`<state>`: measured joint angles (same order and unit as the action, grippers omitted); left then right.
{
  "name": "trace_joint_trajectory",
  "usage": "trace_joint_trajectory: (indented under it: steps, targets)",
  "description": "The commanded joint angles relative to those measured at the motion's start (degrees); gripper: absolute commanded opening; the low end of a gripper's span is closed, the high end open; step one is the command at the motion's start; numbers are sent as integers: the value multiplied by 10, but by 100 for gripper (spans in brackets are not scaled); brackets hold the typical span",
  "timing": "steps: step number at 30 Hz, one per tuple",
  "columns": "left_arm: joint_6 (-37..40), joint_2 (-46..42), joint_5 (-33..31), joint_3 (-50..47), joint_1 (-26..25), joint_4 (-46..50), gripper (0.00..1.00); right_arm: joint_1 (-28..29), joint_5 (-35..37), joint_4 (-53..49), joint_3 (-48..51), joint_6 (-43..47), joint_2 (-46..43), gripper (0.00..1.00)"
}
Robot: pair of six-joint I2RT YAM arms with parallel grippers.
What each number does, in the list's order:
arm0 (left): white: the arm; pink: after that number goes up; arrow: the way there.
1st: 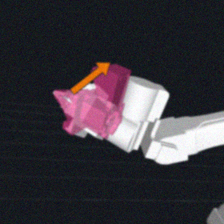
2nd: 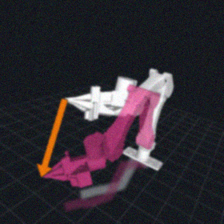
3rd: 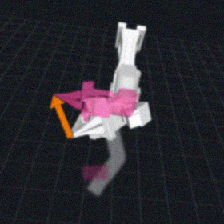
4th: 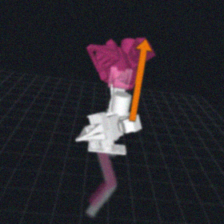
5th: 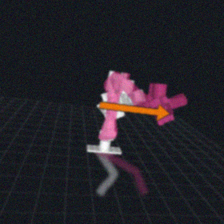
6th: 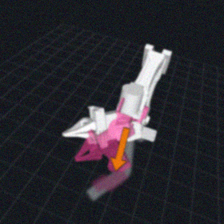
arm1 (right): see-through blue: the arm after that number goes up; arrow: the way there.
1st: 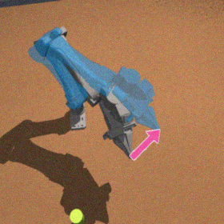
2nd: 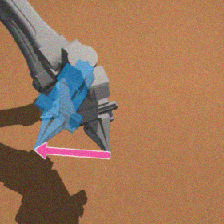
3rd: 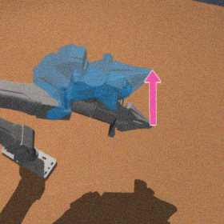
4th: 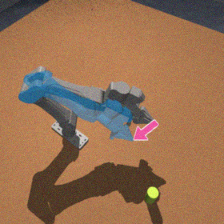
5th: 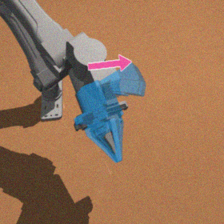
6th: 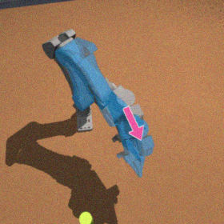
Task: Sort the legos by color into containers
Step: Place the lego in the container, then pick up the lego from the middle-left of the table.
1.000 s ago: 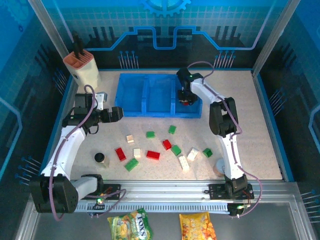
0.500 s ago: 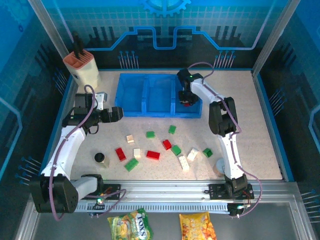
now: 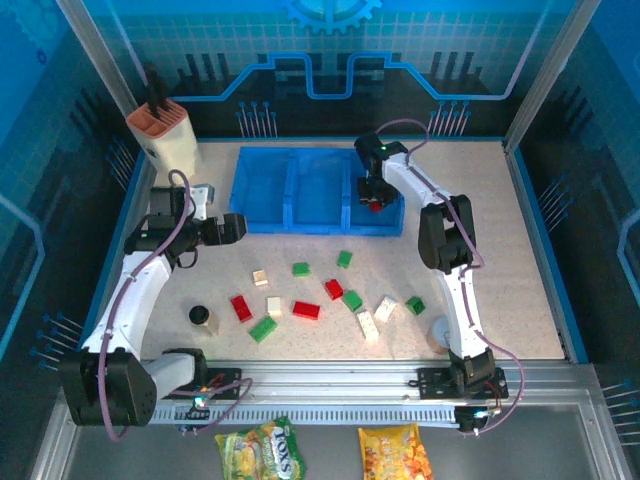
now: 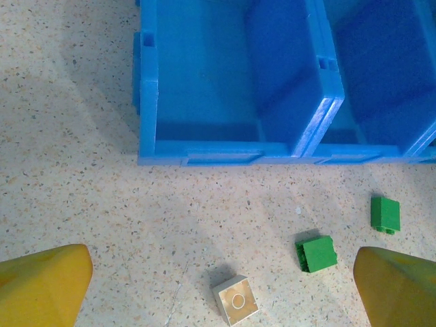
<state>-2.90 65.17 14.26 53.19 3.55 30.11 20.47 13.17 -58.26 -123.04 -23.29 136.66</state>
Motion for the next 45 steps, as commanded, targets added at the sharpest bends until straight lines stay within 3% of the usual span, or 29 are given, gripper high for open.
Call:
trace_joint_trajectory:
  steps: [1,7,10,16,24,32,45]
  targets:
    - [-3,-7,1,-1,5,7,99,1,10,-28,-15,6,-53,44]
    - [-13,7,-36,9,5,18,99,10,9,-28,25,7,-102,44]
    - [-25,17,-24,13,5,20,99,15,5,-19,63,5,-140,44]
    - [-83,61,-22,42,-3,59,90,26,-8,14,173,-3,-230,44]
    - [-139,100,-107,74,-78,146,86,46,-22,45,305,-14,-331,44]
    - [-235,132,-160,69,-159,178,81,56,-30,51,378,-15,-390,44]
    - [-305,227,-164,38,-222,120,67,56,-29,42,414,-18,-423,44]
